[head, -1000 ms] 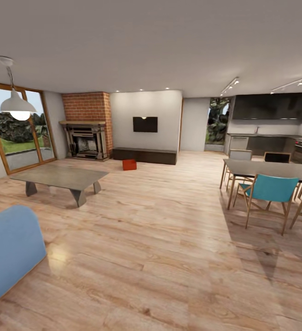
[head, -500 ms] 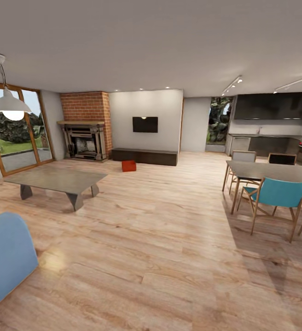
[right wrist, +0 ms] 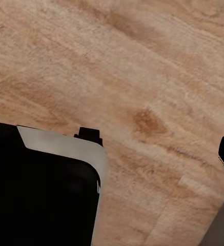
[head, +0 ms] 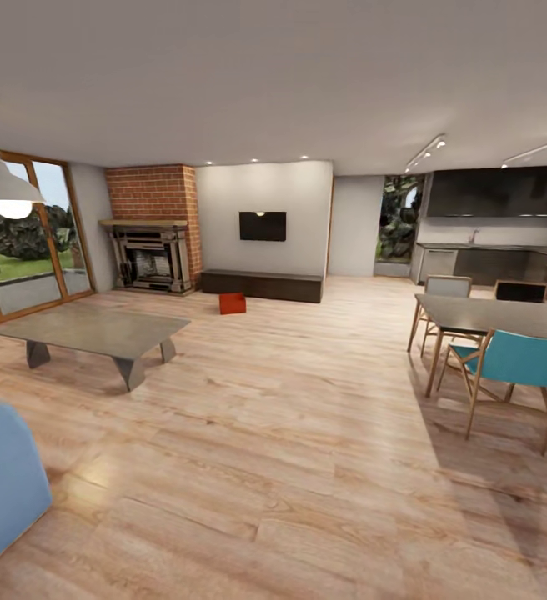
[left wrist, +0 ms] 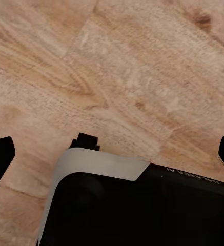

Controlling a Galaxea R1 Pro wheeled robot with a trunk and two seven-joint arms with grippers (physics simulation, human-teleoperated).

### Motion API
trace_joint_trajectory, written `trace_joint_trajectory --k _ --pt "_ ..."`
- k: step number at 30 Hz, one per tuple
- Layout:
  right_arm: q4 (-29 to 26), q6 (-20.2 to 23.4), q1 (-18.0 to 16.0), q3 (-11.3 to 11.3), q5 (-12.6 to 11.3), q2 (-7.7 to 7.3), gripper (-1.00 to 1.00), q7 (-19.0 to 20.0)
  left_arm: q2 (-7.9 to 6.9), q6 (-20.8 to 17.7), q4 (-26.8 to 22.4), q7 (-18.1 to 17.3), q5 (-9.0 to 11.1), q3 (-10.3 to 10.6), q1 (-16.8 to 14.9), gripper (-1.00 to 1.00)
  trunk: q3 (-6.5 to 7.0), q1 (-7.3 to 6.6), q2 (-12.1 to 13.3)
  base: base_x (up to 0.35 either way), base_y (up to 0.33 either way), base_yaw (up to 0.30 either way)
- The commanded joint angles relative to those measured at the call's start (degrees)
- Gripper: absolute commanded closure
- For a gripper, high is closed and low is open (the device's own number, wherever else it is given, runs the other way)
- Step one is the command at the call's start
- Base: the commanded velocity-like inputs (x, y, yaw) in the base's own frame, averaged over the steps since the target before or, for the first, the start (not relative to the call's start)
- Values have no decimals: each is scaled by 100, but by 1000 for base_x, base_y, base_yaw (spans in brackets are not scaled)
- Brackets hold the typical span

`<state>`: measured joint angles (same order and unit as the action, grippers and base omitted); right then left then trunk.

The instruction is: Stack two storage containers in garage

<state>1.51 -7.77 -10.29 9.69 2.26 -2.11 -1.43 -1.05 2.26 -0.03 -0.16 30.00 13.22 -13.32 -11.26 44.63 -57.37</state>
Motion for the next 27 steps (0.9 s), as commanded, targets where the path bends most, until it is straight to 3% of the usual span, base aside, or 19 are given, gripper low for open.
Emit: trace_joint_trajectory --k 1,27 --pt "16 -30 -8 24 22 1 -100 -12 0 15 3 -2 50 49 -4 -100 -8 4 -4 322 0 0" --pt "15 -23 -8 33 20 1 -100 -8 -1 20 3 -2 50 49 -4 -100 -8 4 -4 322 0 0"
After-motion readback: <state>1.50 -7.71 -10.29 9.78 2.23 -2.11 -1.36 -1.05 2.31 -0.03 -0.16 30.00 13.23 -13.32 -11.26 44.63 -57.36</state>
